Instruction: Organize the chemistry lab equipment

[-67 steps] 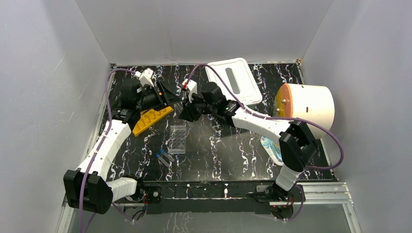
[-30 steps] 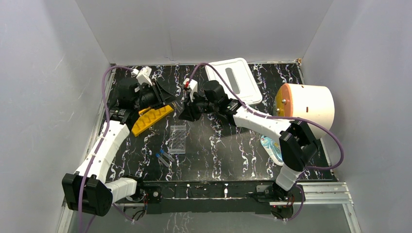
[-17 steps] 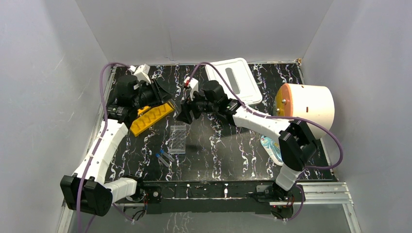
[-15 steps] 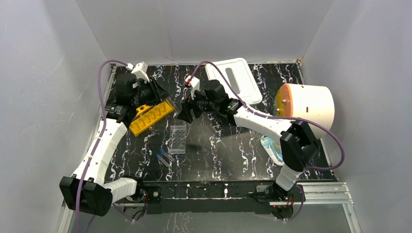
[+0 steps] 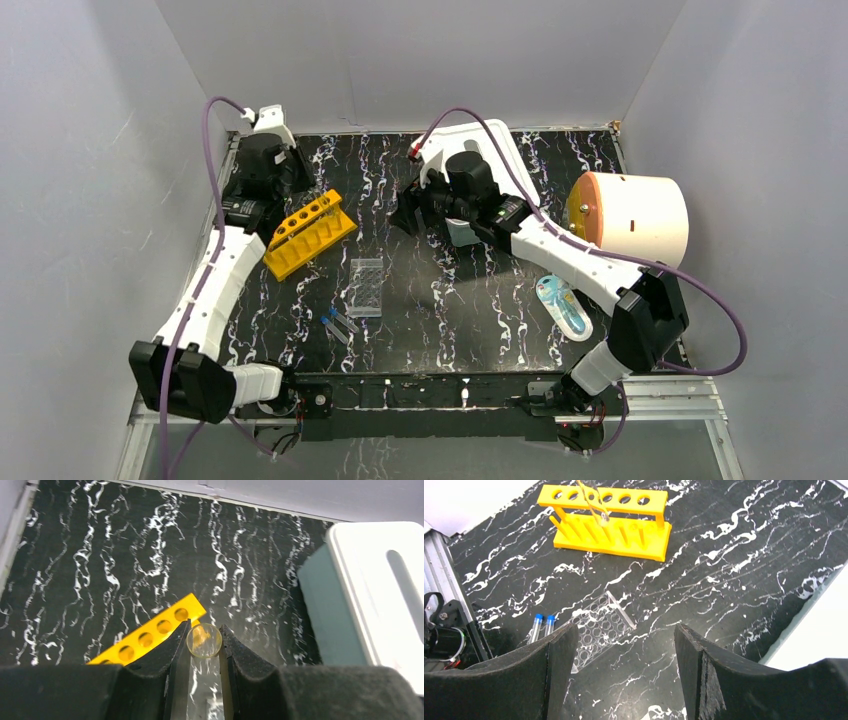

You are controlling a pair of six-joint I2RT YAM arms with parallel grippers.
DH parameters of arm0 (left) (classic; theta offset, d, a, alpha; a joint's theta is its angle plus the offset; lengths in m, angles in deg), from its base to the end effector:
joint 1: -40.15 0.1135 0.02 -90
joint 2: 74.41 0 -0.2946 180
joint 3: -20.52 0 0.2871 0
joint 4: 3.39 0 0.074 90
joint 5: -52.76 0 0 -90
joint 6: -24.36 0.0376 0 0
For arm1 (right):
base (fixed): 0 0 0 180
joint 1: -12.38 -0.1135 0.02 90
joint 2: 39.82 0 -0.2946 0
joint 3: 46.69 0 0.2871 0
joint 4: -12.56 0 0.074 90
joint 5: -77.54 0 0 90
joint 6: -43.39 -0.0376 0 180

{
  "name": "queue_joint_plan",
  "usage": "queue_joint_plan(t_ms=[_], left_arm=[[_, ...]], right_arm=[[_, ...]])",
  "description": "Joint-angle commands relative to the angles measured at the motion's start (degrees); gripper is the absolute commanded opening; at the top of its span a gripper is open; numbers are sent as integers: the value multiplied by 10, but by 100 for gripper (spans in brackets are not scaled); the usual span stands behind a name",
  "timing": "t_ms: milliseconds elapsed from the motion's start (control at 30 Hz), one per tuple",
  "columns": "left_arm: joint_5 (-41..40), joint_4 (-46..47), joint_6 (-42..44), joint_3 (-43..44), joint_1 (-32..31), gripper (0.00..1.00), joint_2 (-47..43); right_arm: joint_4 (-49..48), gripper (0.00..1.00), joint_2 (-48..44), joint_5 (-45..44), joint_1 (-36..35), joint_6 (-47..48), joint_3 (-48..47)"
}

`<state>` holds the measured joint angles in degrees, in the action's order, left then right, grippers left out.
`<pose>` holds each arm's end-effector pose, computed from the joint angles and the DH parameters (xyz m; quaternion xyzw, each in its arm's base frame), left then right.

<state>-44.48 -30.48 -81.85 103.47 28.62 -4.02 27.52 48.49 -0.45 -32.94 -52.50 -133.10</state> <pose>0.3038 -0.0571 0.4255 -0.0708 0.7870 -0.0979 0.6049 0.2787 0.2930 0.3663 -0.3281 0.7309 0.3318 0.4980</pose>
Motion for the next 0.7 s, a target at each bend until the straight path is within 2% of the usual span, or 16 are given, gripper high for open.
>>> queue_joint_plan(t_ms=[0, 200, 500, 667], left_arm=[[-69, 79, 58, 19, -1, 7, 33], [-83, 129, 90, 22, -1, 7, 71], [-65, 233, 110, -23, -1, 8, 84], [-63, 244, 106, -41, -1, 8, 89]], right_arm=[[25, 79, -31, -15, 11, 11, -1], [47, 79, -48, -16, 22, 37, -3], [43, 79, -85, -45, 23, 77, 43], [41, 80, -87, -52, 26, 77, 55]])
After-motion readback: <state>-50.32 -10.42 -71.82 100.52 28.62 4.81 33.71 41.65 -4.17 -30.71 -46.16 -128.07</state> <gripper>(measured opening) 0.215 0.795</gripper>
